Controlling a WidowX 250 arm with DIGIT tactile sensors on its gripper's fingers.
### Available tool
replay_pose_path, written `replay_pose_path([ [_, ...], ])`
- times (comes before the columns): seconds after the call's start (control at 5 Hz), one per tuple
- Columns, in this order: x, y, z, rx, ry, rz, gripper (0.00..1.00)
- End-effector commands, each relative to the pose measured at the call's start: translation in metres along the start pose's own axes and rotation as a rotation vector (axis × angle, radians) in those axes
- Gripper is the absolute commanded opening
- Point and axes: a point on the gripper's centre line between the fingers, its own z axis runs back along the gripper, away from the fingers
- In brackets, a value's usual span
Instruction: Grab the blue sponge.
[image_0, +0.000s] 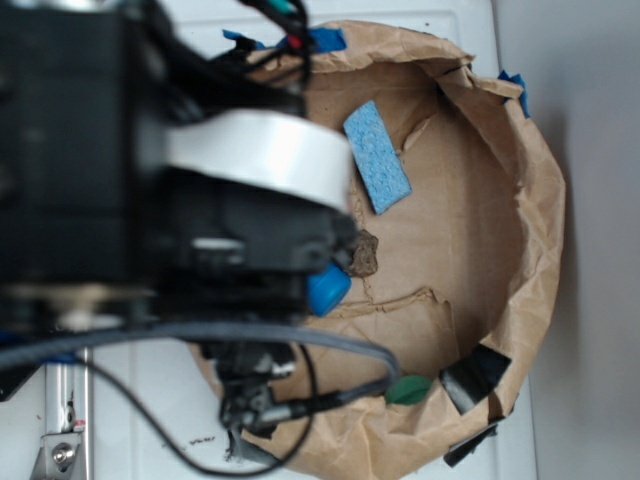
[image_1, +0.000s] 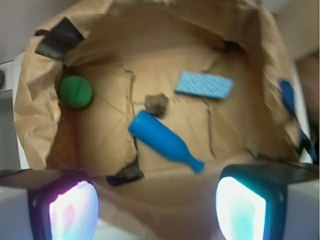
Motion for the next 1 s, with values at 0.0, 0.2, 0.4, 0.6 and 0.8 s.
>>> replay_pose_path([
  [0.0,0.032,-0.002,0.007,-0.123,-0.149,-0.415,1.0],
  [0.2,0.032,-0.002,0.007,-0.123,-0.149,-0.415,1.0],
  [0.4,0.032,-0.002,0.007,-0.123,-0.149,-0.415,1.0],
  [0.6,0.032,-0.002,0.007,-0.123,-0.149,-0.415,1.0],
  [0.8,0.05,0.007,-0.019,-0.118,-0.134,-0.631,1.0],
])
